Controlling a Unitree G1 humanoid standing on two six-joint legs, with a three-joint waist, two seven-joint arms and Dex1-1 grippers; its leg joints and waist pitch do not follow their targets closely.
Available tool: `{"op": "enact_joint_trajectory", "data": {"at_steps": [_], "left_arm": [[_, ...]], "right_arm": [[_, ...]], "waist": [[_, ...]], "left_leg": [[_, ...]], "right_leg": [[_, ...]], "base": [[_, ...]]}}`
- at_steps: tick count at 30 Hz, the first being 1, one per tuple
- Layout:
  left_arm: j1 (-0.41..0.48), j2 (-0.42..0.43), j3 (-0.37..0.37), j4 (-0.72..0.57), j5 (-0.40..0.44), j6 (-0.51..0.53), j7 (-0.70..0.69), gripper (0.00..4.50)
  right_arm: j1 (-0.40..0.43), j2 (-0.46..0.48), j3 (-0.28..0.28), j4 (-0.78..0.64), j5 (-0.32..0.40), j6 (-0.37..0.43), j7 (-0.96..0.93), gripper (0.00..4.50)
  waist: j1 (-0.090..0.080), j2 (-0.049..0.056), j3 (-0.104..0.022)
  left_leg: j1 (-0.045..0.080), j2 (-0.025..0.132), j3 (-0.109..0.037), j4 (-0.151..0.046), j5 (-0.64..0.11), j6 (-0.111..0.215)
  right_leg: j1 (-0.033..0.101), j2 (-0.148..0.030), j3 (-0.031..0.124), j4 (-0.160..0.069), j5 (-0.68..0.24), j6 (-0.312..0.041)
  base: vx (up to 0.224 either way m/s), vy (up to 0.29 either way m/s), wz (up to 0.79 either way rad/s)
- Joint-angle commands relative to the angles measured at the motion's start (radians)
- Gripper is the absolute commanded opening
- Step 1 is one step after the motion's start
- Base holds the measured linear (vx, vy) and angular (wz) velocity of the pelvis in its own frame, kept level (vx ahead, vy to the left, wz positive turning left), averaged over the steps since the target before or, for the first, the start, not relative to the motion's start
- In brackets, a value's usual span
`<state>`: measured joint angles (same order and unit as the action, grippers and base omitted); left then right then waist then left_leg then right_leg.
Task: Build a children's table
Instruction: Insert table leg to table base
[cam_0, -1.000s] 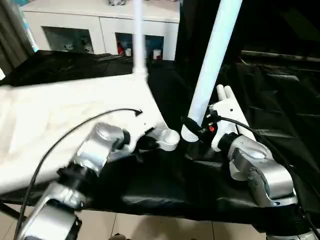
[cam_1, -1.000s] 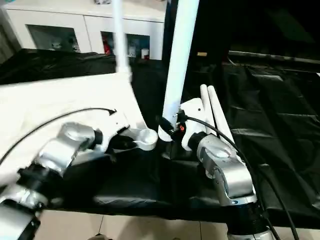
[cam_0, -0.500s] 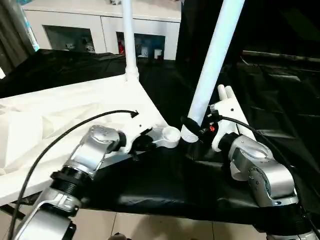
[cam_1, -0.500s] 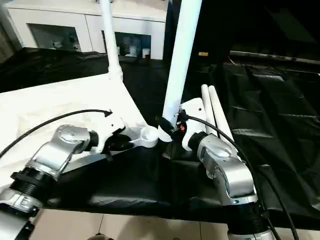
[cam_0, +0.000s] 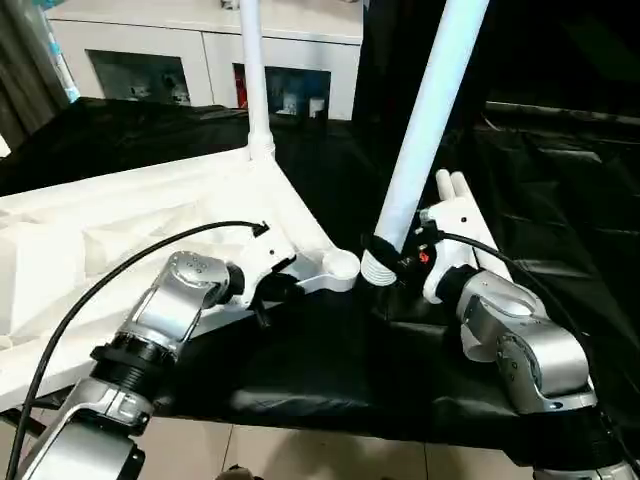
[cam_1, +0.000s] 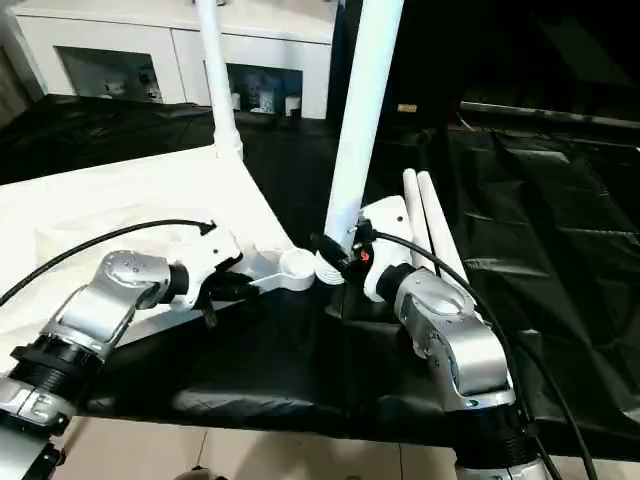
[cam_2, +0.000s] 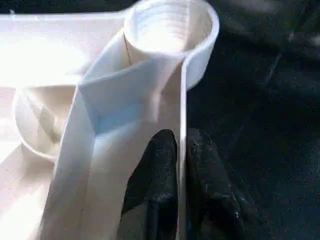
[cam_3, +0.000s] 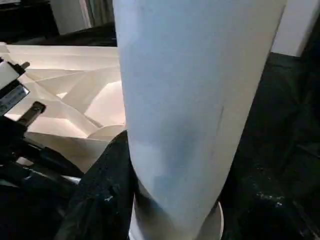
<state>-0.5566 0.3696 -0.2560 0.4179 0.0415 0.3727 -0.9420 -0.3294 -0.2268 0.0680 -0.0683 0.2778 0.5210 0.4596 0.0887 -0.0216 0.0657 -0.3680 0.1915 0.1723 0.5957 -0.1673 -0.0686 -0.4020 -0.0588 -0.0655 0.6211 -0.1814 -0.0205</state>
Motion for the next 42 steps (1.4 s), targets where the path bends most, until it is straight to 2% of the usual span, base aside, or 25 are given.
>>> {"op": "enact_joint_trajectory", "data": {"at_steps": [1,3,4,6,8,9,10,11,12,13,16,17,19,20,22,25,26,32,33,36,37,39,40,41,42], "left_arm": [[0.007,-0.007,0.022,-0.006,-0.025,-0.026,0.01,0.12],[0.034,-0.011,0.032,-0.026,-0.048,-0.028,0.0,0.05],[0.034,-0.011,0.032,-0.026,-0.048,-0.028,0.0,0.02],[0.066,-0.015,0.037,-0.05,-0.066,-0.039,-0.01,0.0],[0.094,-0.007,0.025,-0.069,-0.068,-0.042,-0.025,0.0],[0.101,-0.003,0.018,-0.074,-0.065,-0.038,-0.031,0.0],[0.112,0.002,0.009,-0.081,-0.062,-0.031,-0.038,0.0],[0.123,0.009,0.0,-0.088,-0.059,-0.026,-0.048,0.0],[0.128,0.013,-0.007,-0.095,-0.056,-0.019,-0.053,0.0],[0.128,0.015,-0.01,-0.096,-0.052,-0.017,-0.053,0.0],[0.124,0.026,-0.017,-0.115,-0.043,0.002,-0.065,0.0],[0.122,0.027,-0.016,-0.118,-0.043,0.006,-0.066,0.0],[0.114,0.028,-0.014,-0.12,-0.043,0.012,-0.066,0.0],[0.111,0.03,-0.017,-0.122,-0.036,0.005,-0.066,0.0],[0.108,0.029,-0.02,-0.127,-0.038,0.01,-0.073,0.0],[0.106,0.029,-0.024,-0.129,-0.039,0.012,-0.075,0.0],[0.105,0.03,-0.027,-0.13,-0.039,0.012,-0.074,0.0],[0.107,0.034,-0.033,-0.138,-0.038,0.015,-0.084,0.0],[0.106,0.035,-0.034,-0.137,-0.036,0.013,-0.084,0.0],[0.104,0.037,-0.035,-0.136,-0.034,0.012,-0.083,0.0],[0.103,0.038,-0.035,-0.133,-0.033,0.01,-0.082,0.0],[0.101,0.037,-0.032,-0.126,-0.031,0.002,-0.075,0.0],[0.1,0.037,-0.031,-0.125,-0.031,0.002,-0.073,0.0],[0.1,0.035,-0.029,-0.124,-0.032,0.001,-0.071,0.0],[0.098,0.034,-0.027,-0.123,-0.033,0.002,-0.068,0.0]], "right_arm": [[-0.031,0.004,-0.011,0.017,0.021,0.007,0.016,1.88],[-0.053,0.013,-0.008,0.059,0.021,-0.008,0.027,1.88],[-0.053,0.013,-0.008,0.059,0.021,-0.008,0.027,1.88],[-0.088,0.027,-0.007,0.12,0.017,-0.029,0.034,1.88],[-0.119,0.04,-0.005,0.175,0.018,-0.04,0.045,1.88],[-0.128,0.042,-0.002,0.193,0.016,-0.043,0.051,1.88],[-0.139,0.042,0.007,0.219,0.011,-0.05,0.063,1.88],[-0.155,0.043,0.018,0.255,0.002,-0.061,0.078,1.88],[-0.172,0.043,0.028,0.293,-0.006,-0.074,0.094,1.88],[-0.177,0.044,0.029,0.302,-0.006,-0.077,0.098,1.88],[-0.213,0.053,0.038,0.369,-0.001,-0.071,0.14,1.88],[-0.22,0.054,0.044,0.378,0.0,-0.065,0.152,1.88],[-0.234,0.048,0.067,0.397,-0.008,-0.053,0.181,1.88],[-0.241,0.048,0.074,0.413,-0.01,-0.051,0.193,1.88],[-0.247,0.054,0.072,0.429,-0.011,-0.055,0.19,1.88],[-0.247,0.051,0.092,0.432,-0.027,-0.047,0.195,1.88],[-0.246,0.05,0.095,0.432,-0.03,-0.047,0.2,1.88],[-0.246,0.053,0.082,0.451,-0.026,-0.057,0.208,1.88],[-0.249,0.054,0.081,0.459,-0.028,-0.061,0.21,1.88],[-0.252,0.063,0.063,0.483,-0.016,-0.064,0.207,1.88],[-0.251,0.068,0.05,0.49,-0.004,-0.061,0.207,1.88],[-0.243,0.076,0.015,0.504,0.02,-0.055,0.209,1.88],[-0.241,0.078,0.007,0.506,0.026,-0.055,0.209,1.88],[-0.232,0.081,-0.009,0.509,0.038,-0.054,0.207,1.88],[-0.224,0.084,-0.023,0.511,0.049,-0.055,0.206,1.88]], "waist": [[0.002,-0.003,-0.07],[-0.003,-0.007,-0.07],[-0.002,-0.005,-0.071],[-0.004,-0.014,-0.072],[-0.007,-0.013,-0.072],[-0.007,-0.014,-0.071],[-0.008,-0.021,-0.071],[-0.007,-0.019,-0.07],[-0.009,-0.023,-0.068],[-0.008,-0.02,-0.069],[-0.006,-0.02,-0.068],[-0.006,-0.024,-0.068],[-0.006,-0.023,-0.069],[-0.005,-0.026,-0.068],[-0.003,-0.027,-0.07],[-0.004,-0.026,-0.069],[-0.005,-0.028,-0.069],[-0.003,-0.029,-0.071],[-0.003,-0.025,-0.071],[-0.004,-0.027,-0.071],[-0.003,-0.023,-0.071],[-0.005,-0.025,-0.072],[-0.003,-0.02,-0.072],[-0.004,-0.023,-0.073],[-0.002,-0.017,-0.073]], "left_leg": [[0.012,0.033,-0.012,-0.072,-0.232,-0.007],[0.01,0.034,-0.013,-0.073,-0.227,-0.005],[0.012,0.034,-0.012,-0.072,-0.226,-0.006],[0.009,0.035,-0.01,-0.071,-0.205,-0.001],[0.008,0.034,-0.01,-0.07,-0.192,0.003],[0.008,0.033,-0.008,-0.069,-0.187,0.007],[0.008,0.033,-0.006,-0.069,-0.186,0.01],[0.009,0.033,-0.006,-0.07,-0.182,0.012],[0.008,0.034,-0.006,-0.071,-0.183,0.014],[0.011,0.035,-0.006,-0.07,-0.188,0.012],[0.012,0.035,-0.007,-0.071,-0.195,0.009],[0.011,0.036,-0.007,-0.072,-0.196,0.008],[0.012,0.037,-0.007,-0.073,-0.194,0.007],[0.011,0.037,-0.007,-0.073,-0.189,0.007],[0.012,0.037,-0.007,-0.073,-0.183,0.004],[0.014,0.037,-0.007,-0.075,-0.202,-0.004],[0.015,0.037,-0.008,-0.075,-0.211,-0.007],[0.015,0.038,-0.009,-0.076,-0.217,-0.011],[0.014,0.037,-0.01,-0.076,-0.217,-0.011],[0.015,0.037,-0.009,-0.076,-0.225,-0.013],[0.015,0.038,-0.01,-0.076,-0.228,-0.014],[0.016,0.038,-0.01,-0.077,-0.238,-0.017],[0.017,0.038,-0.011,-0.077,-0.24,-0.018],[0.016,0.038,-0.01,-0.076,-0.238,-0.017],[0.016,0.038,-0.011,-0.077,-0.235,-0.018]], "right_leg": [[0.043,-0.084,0.052,-0.095,-0.35,-0.115],[0.044,-0.084,0.052,-0.09,-0.332,-0.122],[0.043,-0.084,0.052,-0.089,-0.326,-0.125],[0.046,-0.084,0.053,-0.086,-0.296,-0.136],[0.046,-0.086,0.053,-0.082,-0.288,-0.145],[0.046,-0.085,0.054,-0.084,-0.293,-0.142],[0.046,-0.085,0.054,-0.084,-0.296,-0.14],[0.046,-0.085,0.054,-0.085,-0.305,-0.136],[0.044,-0.085,0.053,-0.086,-0.314,-0.137],[0.042,-0.086,0.053,-0.085,-0.32,-0.137],[0.042,-0.085,0.053,-0.085,-0.329,-0.135],[0.043,-0.085,0.053,-0.084,-0.331,-0.133],[0.043,-0.085,0.053,-0.083,-0.322,-0.133],[0.043,-0.084,0.054,-0.084,-0.309,-0.132],[0.044,-0.085,0.054,-0.08,-0.292,-0.136],[0.042,-0.085,0.054,-0.084,-0.309,-0.136],[0.042,-0.084,0.054,-0.085,-0.318,-0.132],[0.042,-0.085,0.054,-0.085,-0.323,-0.127],[0.042,-0.085,0.054,-0.084,-0.319,-0.13],[0.042,-0.085,0.054,-0.086,-0.321,-0.134],[0.042,-0.085,0.054,-0.085,-0.321,-0.135],[0.041,-0.084,0.054,-0.086,-0.322,-0.136],[0.041,-0.085,0.054,-0.086,-0.318,-0.139],[0.042,-0.084,0.054,-0.086,-0.309,-0.141],[0.043,-0.085,0.054,-0.084,-0.3,-0.145]], "base": [[0.0,0.0,0.0],[0.0,0.0,0.0],[0.0,0.0,0.0],[0.0,0.0,0.0],[0.0,0.0,0.0],[0.0,0.0,0.0],[0.0,0.0,0.0],[0.0,0.0,0.0],[0.0,0.0,0.0],[0.0,0.0,0.0],[0.0,0.0,0.0],[0.0,0.0,0.0],[0.0,0.0,0.0],[0.0,0.0,0.0],[0.0,0.0,0.0],[0.0,0.0,0.0],[0.0,0.0,0.0],[0.0,0.0,0.0],[0.0,0.0,0.0],[0.0,0.0,0.0],[0.0,0.0,0.0],[0.0,0.0,0.0],[0.0,0.0,0.0],[0.0,0.0,0.0],[0.0,0.0,0.0]]}}
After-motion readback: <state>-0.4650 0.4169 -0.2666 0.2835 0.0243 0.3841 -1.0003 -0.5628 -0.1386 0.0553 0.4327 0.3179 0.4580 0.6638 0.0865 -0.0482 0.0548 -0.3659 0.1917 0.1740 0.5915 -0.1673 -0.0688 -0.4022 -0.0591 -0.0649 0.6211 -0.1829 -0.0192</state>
